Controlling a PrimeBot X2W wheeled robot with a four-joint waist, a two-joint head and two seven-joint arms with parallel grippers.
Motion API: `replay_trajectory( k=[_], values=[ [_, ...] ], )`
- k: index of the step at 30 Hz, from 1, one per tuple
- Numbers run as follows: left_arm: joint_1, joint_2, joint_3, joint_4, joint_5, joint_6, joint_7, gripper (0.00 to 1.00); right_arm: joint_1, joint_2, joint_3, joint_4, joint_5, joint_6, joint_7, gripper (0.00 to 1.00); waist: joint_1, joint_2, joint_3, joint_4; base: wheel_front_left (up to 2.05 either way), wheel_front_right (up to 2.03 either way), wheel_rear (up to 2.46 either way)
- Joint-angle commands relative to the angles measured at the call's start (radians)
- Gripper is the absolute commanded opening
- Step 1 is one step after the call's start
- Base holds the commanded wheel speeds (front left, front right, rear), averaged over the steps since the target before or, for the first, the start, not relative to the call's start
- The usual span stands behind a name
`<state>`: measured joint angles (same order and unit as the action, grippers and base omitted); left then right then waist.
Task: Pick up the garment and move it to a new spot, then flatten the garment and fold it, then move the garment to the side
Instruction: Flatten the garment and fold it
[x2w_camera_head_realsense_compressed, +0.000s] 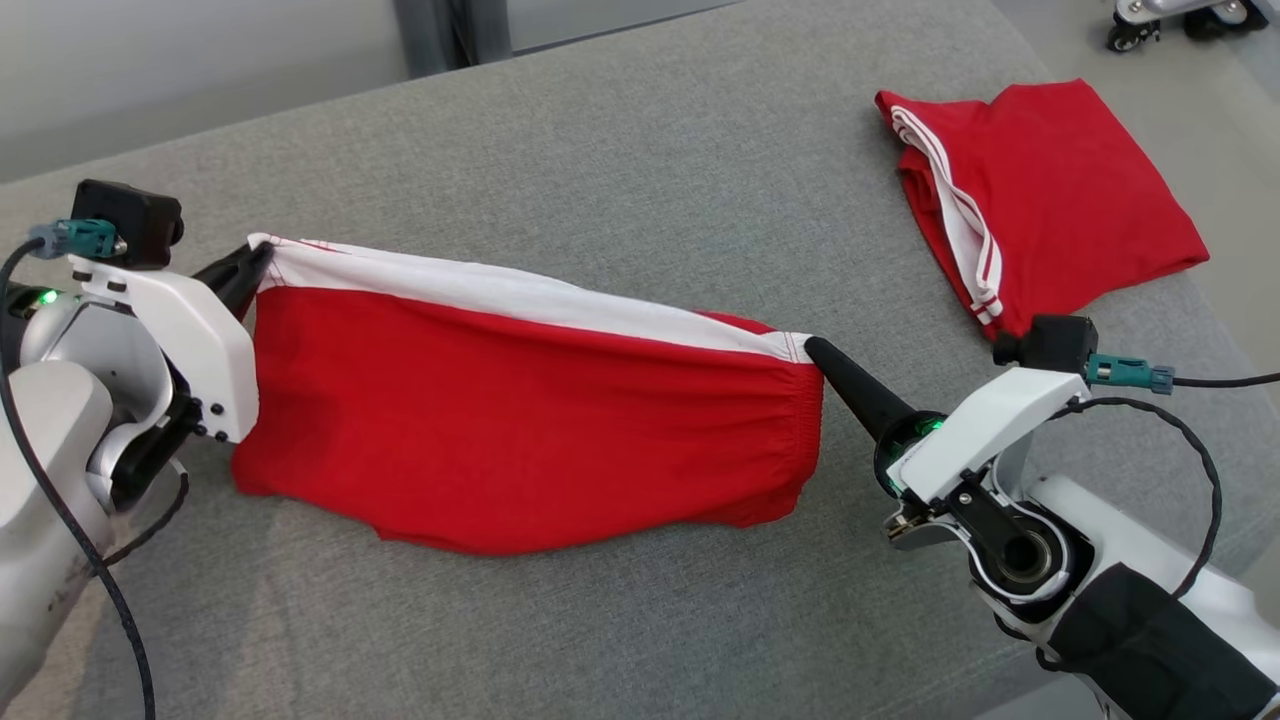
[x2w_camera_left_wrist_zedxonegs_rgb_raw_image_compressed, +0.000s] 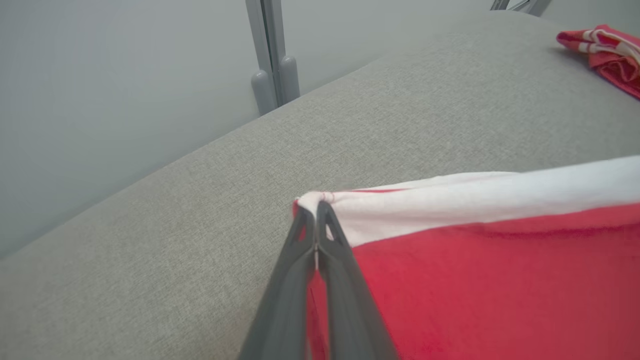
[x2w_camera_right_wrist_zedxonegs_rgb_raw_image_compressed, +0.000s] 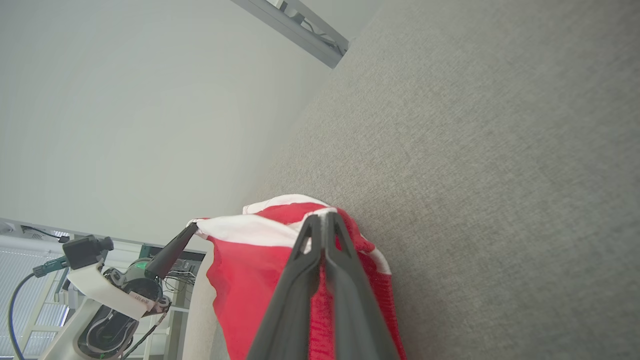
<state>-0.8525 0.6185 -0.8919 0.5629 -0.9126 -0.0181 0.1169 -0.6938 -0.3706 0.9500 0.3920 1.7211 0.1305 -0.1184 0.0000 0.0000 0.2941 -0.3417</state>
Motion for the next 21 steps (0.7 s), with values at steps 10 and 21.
replay_trajectory(
  k=[10,21],
  values=[
    [-0.108,-0.029,-0.032,0.125,0.069,0.009,0.011,0.00,-0.028,0.036,-0.025,-0.026,-0.021,0.000,-0.024,0.00,0.0000,0.0000,0.063,-0.034,0.00,0.00,0.00],
    [-0.170,-0.075,-0.080,0.241,0.114,-0.030,0.003,0.00,-0.029,0.052,-0.032,-0.006,-0.044,0.000,-0.025,0.00,0.0000,0.0000,0.098,-0.046,0.00,0.00,0.00]
  ],
)
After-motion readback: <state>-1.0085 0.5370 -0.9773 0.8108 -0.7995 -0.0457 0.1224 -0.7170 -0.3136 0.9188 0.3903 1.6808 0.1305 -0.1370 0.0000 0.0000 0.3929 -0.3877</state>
